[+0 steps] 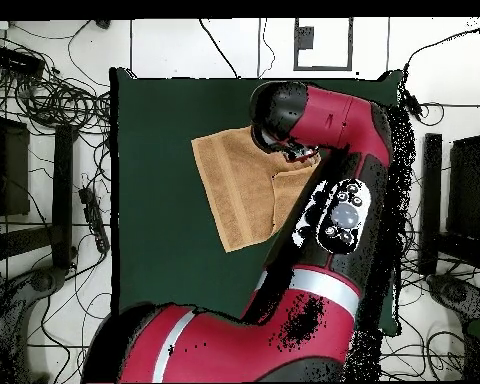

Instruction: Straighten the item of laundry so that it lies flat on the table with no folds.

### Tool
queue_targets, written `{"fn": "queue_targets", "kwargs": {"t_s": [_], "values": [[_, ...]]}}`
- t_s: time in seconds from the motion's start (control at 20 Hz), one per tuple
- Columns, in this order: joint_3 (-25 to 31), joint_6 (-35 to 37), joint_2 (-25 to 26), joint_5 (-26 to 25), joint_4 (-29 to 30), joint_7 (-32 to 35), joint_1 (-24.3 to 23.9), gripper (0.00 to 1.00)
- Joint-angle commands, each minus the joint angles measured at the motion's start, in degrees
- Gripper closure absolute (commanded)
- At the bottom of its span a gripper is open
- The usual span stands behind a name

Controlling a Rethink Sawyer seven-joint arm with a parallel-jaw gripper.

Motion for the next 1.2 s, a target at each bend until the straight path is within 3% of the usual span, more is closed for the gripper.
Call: {"fn": "queue_targets", "kwargs": {"t_s": [0.05, 0.7, 1.2], "values": [[10.2, -3.4, 2.9, 0.2, 3.7, -2.6, 1.4, 0.0], [8.8, 7.2, 9.4, -0.9, -2.2, -1.0, 1.4, 0.0], [7.9, 9.3, 14.6, -1.3, -5.0, -0.8, 0.5, 0.0]]}}
